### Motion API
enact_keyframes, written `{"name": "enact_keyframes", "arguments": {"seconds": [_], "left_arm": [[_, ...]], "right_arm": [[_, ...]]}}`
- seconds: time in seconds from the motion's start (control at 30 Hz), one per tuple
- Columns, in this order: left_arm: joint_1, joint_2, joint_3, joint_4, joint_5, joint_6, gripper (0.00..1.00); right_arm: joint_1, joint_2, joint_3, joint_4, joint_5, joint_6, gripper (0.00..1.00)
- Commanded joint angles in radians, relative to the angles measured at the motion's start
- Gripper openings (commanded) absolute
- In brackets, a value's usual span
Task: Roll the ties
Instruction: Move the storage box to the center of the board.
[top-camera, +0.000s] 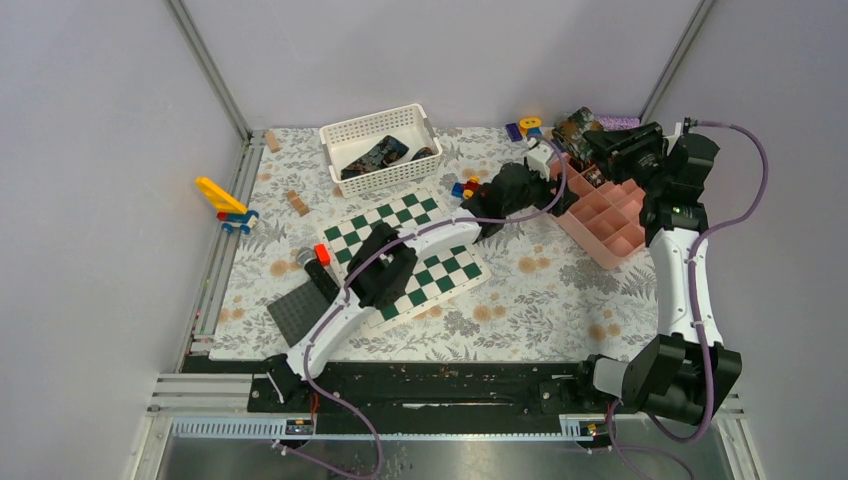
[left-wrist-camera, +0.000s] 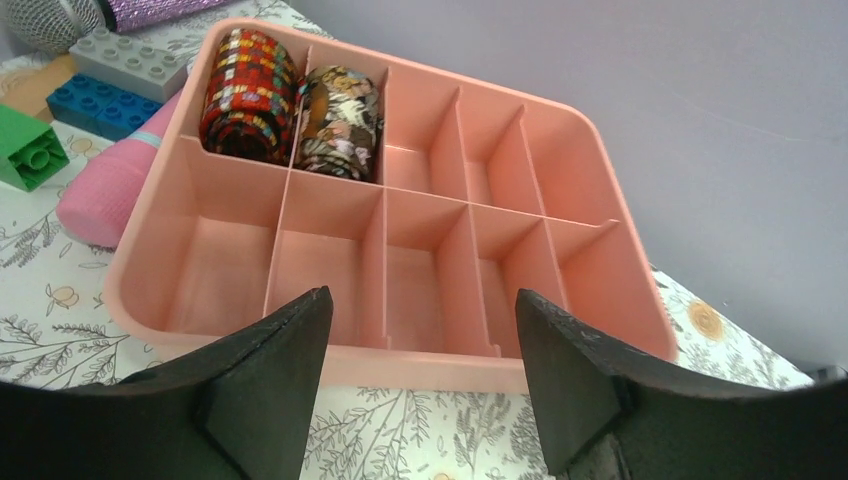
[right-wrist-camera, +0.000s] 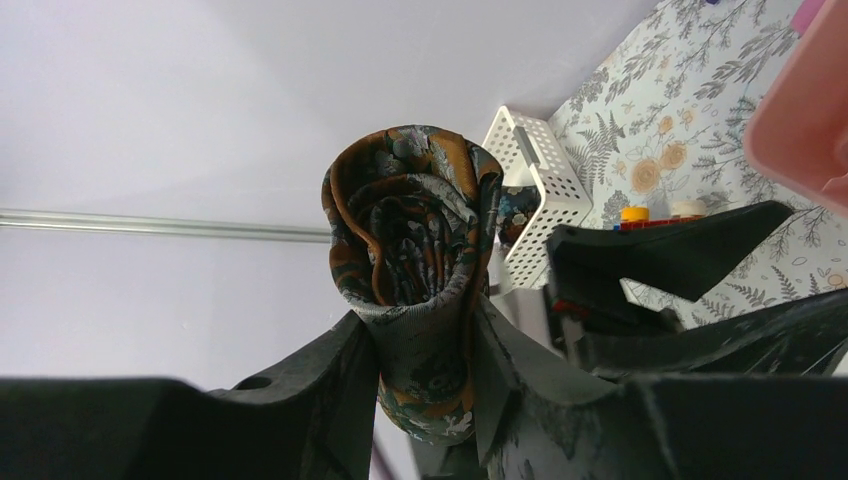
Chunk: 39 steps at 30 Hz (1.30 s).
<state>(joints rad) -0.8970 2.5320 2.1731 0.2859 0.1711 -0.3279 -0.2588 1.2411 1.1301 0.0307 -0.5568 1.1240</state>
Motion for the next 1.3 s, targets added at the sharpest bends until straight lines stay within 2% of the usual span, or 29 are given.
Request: {"name": "enact_keyframes", "arguments": {"seconds": [0.0,0.17,0.3,0.43,0.6,0.8,0.93,1.1,1.27], "left_arm": [[0.004,0.066,0.026,0.193,-0.068,-0.064,0.69],[0.001,0.099,0.031,0.265,-0.100,-0.130,0.68],[-0.012,0.150,0.127,0.222,-0.132,-0.151,0.68],[-0.026,0.159,0.150,0.200,-0.165,-0.142,0.66],[-0.026,0.160,0.214,0.024,-0.249,-0.183,0.54],[-0.023,0.040,0.045,-0.132,-0.338,-0.366,0.48],[-0.027,-0.011,-0.032,-0.109,-0.408,-0.494,0.55],[-0.027,0.050,0.103,-0.190,-0.429,-0.572,0.55],[-0.029,0.052,0.120,-0.217,-0.473,-0.646,0.56]], "right_arm": [[-0.014,-0.037,0.059,0.009,-0.052,0.025,0.40],[-0.022,-0.029,0.062,0.010,-0.046,0.027,0.40],[-0.037,-0.015,0.064,0.025,-0.054,0.041,0.40],[-0.046,-0.009,0.066,0.029,-0.062,0.041,0.40],[-0.058,-0.012,0.058,0.036,-0.075,0.047,0.40],[-0.076,-0.025,0.041,0.037,-0.078,0.045,0.40],[-0.080,-0.026,0.023,0.057,-0.087,0.056,0.40],[-0.088,-0.029,0.023,0.058,-0.095,0.060,0.40],[-0.092,-0.029,0.021,0.060,-0.096,0.059,0.40]]}}
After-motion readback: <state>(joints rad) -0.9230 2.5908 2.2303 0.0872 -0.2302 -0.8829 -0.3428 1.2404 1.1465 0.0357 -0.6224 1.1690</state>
